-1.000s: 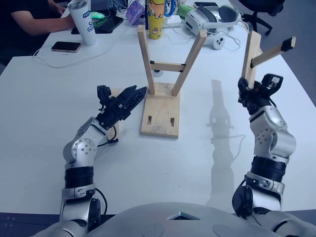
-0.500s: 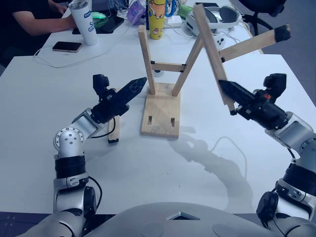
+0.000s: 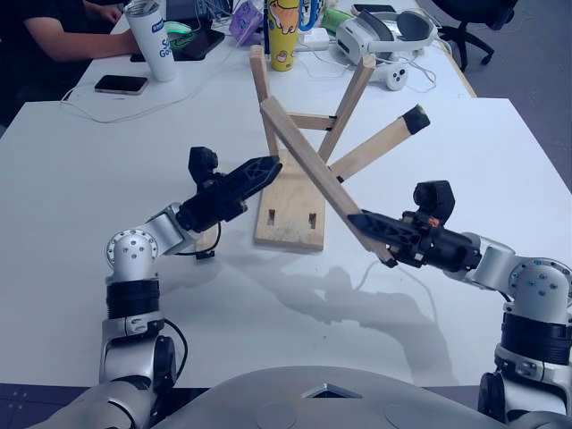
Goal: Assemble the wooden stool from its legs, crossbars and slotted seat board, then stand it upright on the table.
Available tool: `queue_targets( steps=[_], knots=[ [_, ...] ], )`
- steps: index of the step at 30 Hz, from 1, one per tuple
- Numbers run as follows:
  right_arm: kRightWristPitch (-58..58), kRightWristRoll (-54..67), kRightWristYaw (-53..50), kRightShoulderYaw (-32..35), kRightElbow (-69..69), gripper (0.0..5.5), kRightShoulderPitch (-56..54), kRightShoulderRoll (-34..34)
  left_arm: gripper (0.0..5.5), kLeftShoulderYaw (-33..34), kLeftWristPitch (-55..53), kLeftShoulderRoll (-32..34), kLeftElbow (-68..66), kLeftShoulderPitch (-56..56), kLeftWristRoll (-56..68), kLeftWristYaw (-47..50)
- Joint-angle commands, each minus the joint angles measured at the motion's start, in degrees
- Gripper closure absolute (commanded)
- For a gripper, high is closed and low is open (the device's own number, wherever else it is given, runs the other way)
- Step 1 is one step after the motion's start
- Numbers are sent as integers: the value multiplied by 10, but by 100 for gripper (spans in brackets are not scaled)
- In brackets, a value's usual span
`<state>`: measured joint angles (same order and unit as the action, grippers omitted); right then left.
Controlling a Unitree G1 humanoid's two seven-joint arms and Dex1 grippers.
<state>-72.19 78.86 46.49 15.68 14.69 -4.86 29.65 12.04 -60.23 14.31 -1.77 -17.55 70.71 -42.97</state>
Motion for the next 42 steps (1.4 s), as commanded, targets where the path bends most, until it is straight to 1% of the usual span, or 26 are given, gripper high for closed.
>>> queue_targets(
  steps=[1, 4, 11, 12, 14, 15, 25, 34, 42],
  knots=[
    [25, -29, 23, -26, 13, 344, 12, 7, 14, -9, -3, -1, 9, -5, -7, -3],
    [35, -36, 18, -35, 15, 344, 14, 2, 14, -8, -12, -2, 13, -5, 6, -1],
    [43, -48, 30, -56, 25, 344, 27, 14, 14, -9, -29, -1, 32, -2, 21, 3],
    [43, -49, 32, -58, 26, 344, 27, 17, 33, -7, -29, -1, 31, -2, 23, 5],
    [44, -48, 35, -59, 27, 344, 26, 22, 50, -3, -30, 4, 27, -3, 22, 2],
    [45, -47, 35, -58, 26, 344, 25, 23, 68, -4, -30, 8, 27, -3, 20, -3],
    [46, -49, 46, -68, 24, 344, 18, 41, 221, -29, -36, 26, 48, 11, 4, -23],
    [53, -71, 56, -81, 24, 344, 20, 48, 345, -49, -33, 40, 57, 24, -15, -38],
    [79, -106, 82, -90, 24, 344, 15, 57, 346, -39, -16, 46, 51, 27, -27, -46]
  ],
)
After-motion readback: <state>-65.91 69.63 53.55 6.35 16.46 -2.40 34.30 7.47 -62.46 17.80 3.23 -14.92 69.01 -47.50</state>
